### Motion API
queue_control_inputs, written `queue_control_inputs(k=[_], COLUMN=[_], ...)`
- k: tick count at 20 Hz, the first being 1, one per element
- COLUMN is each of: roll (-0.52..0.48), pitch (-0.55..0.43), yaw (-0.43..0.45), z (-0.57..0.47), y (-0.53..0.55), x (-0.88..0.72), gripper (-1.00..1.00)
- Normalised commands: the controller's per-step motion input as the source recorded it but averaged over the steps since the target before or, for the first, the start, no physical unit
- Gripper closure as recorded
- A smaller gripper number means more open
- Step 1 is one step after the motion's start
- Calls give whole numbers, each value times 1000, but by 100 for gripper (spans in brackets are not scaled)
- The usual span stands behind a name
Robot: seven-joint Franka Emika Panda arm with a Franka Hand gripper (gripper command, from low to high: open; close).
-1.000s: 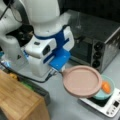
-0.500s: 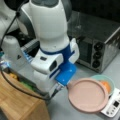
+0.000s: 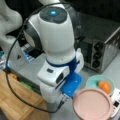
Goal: Pick up the pan. Place the pan on the table. Pick up the bowl. Place the bowl on the stove.
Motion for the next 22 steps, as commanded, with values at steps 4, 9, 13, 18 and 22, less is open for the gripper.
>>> queue_control_inputs(k=[4, 9, 13, 18, 22], roll=[-135, -88, -80, -66, -52], pitch=[-29, -47, -81, -114, -130], yaw=[208, 196, 134, 91, 81], z=[-253, -278, -263, -192, -179], y=[-228, -256, -235, -171, -137], x=[162, 86, 34, -24, -75], gripper=[100, 100, 100, 100, 100])
